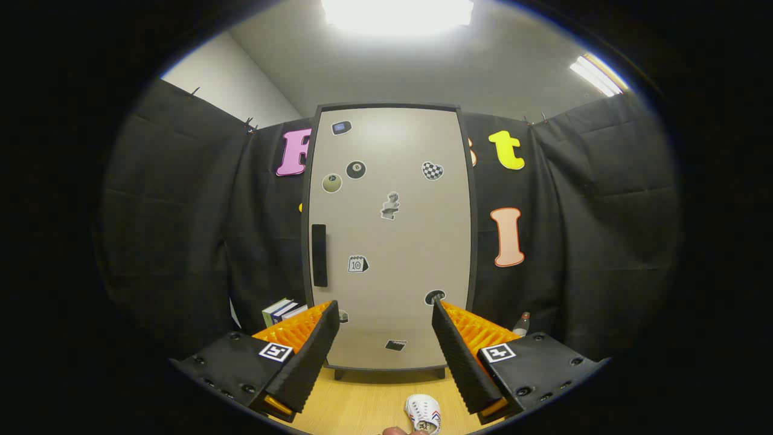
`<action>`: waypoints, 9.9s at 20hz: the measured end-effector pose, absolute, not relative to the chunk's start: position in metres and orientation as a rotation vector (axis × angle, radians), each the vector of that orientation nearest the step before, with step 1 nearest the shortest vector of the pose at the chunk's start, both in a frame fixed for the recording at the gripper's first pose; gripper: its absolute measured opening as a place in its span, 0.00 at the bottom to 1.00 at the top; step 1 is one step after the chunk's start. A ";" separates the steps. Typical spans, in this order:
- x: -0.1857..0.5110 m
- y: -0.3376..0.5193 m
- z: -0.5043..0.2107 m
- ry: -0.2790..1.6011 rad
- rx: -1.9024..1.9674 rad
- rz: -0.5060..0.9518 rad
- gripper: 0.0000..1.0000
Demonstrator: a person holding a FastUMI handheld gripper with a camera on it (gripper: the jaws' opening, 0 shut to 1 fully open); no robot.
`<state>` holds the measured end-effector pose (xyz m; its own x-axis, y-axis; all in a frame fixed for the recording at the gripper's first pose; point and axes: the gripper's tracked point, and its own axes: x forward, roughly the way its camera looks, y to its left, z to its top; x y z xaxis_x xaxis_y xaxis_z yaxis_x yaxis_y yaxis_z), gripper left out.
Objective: Open the shoe cabinet door, grab the shoes and put them into the shoe cabinet, then close the shoe cabinet door.
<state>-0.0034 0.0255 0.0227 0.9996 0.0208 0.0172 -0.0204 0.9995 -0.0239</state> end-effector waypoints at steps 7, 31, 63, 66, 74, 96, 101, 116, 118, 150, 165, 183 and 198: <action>0.023 0.048 0.041 -0.019 -0.056 0.050 0.97; 0.208 0.149 0.047 0.027 -0.063 0.148 0.96; 0.212 0.170 0.022 0.144 -0.032 0.146 0.07; 0.199 0.169 0.023 0.145 -0.029 0.173 0.07; 0.170 0.156 0.024 0.125 -0.031 0.208 0.07; 0.127 0.104 0.029 0.076 -0.041 0.200 0.07; 0.118 0.079 0.030 0.086 -0.033 0.132 0.06; 0.110 0.020 0.029 0.095 0.037 -0.018 0.02; 0.111 0.017 0.029 0.097 0.035 -0.014 0.02; 0.048 0.087 -0.036 0.388 0.012 0.245 0.98; 0.056 0.105 -0.179 0.794 -0.015 0.271 0.98; 0.089 0.097 -0.278 0.926 -0.054 0.168 0.99; 0.102 0.067 -0.275 0.866 -0.189 0.079 0.02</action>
